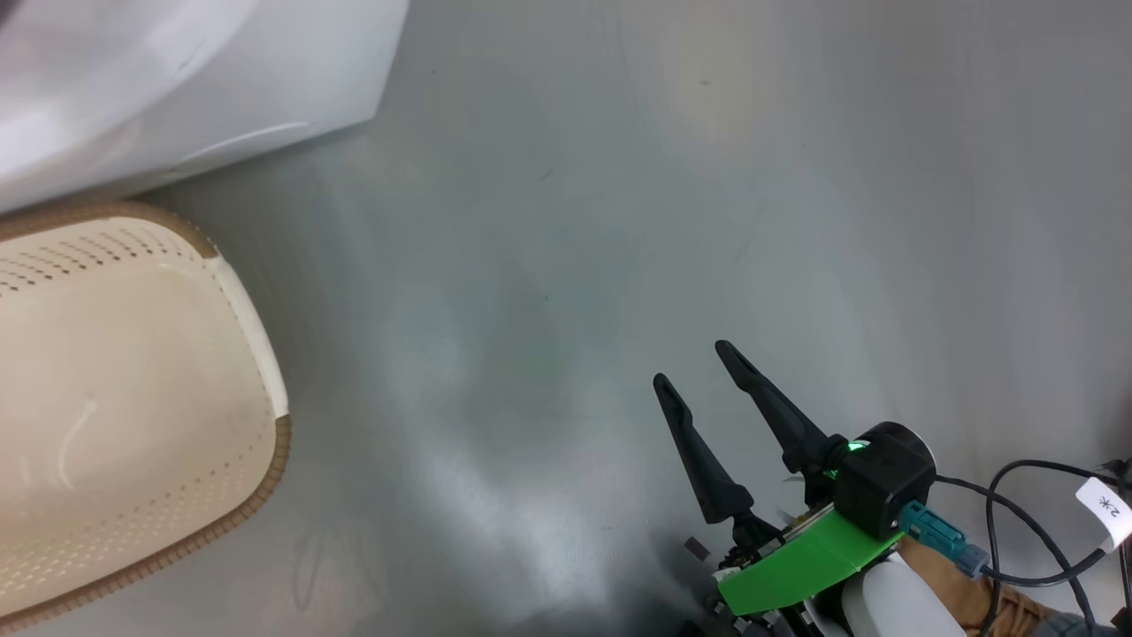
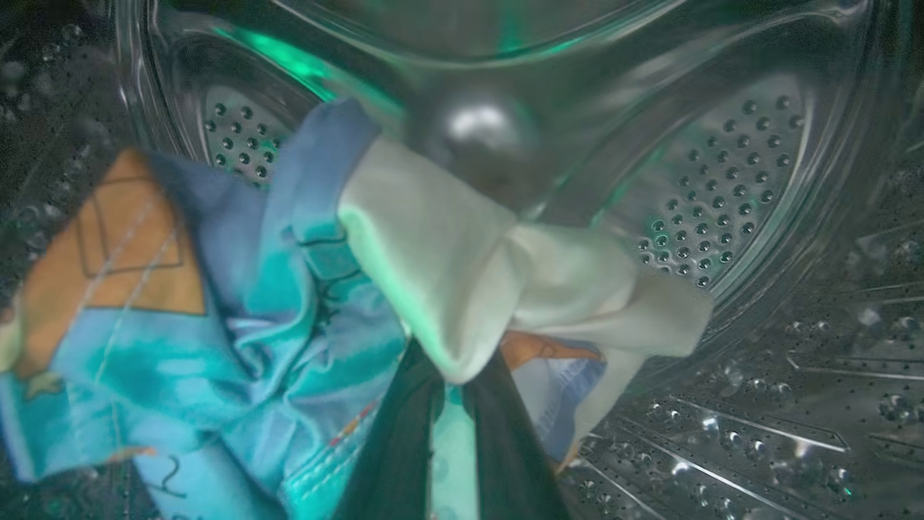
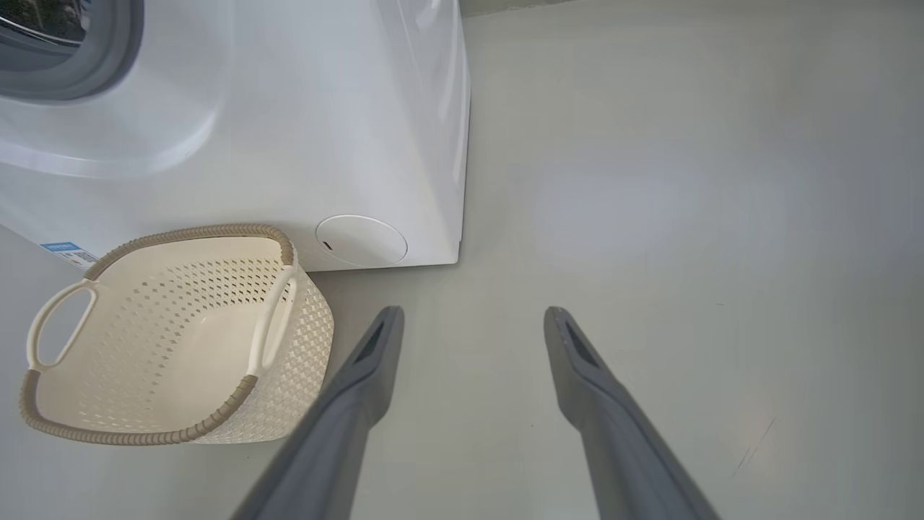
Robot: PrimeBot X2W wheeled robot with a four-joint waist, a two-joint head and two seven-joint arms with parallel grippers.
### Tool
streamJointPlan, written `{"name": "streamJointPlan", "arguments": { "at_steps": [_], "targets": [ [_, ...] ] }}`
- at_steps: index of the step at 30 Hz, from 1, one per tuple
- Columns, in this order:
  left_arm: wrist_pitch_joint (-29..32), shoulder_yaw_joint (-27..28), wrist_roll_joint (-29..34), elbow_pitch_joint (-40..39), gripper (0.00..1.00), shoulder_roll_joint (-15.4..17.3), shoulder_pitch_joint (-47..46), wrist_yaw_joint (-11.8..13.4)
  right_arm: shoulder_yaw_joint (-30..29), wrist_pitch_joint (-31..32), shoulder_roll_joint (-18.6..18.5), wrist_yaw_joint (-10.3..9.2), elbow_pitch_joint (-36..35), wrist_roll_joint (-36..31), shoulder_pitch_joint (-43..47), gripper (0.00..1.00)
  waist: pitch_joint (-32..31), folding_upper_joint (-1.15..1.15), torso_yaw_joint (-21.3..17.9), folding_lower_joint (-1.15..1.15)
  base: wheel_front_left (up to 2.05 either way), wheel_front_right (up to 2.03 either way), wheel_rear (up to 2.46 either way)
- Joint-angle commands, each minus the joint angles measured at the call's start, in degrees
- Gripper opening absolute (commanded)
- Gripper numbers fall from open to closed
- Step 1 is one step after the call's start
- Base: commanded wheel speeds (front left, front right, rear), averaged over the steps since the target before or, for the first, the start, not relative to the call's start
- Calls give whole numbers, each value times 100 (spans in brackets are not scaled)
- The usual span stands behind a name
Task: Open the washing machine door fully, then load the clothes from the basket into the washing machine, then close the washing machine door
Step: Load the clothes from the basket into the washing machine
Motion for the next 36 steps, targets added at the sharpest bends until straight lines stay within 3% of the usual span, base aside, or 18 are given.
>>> {"name": "streamJointPlan", "arguments": {
  "at_steps": [1,8,9,10,11,25,30,36],
  "targets": [
    [-27,4,70,-137,0,231,76,46,94,-27,-14,51,-135,34,252,100,71,0,-47,-1,0,0,0],
    [-28,-339,426,550,0,267,132,83,92,-27,-14,51,-105,52,342,100,12,0,12,-1,0,0,0],
    [-28,-366,448,628,7,271,130,89,90,-27,-14,51,-95,48,352,100,-14,0,23,-1,0,0,0],
    [-28,-377,455,765,37,266,140,120,82,-27,-14,51,-85,41,365,100,-44,0,38,-1,0,0,0],
    [-28,-405,474,853,100,259,127,135,74,-27,-14,51,-80,34,374,100,-60,0,49,-1,0,0,0],
    [-28,-353,250,1730,100,-123,355,499,-40,-27,-14,51,26,-58,372,100,-506,0,354,-1,0,0,0],
    [-29,-241,138,1454,100,-285,778,694,-63,-27,-14,51,62,-47,276,100,-789,0,495,-1,0,0,0],
    [-29,-25,-32,847,100,-594,1680,753,-34,-27,-14,51,226,-19,184,100,-1330,0,665,-1,0,0,0]
  ]
}}
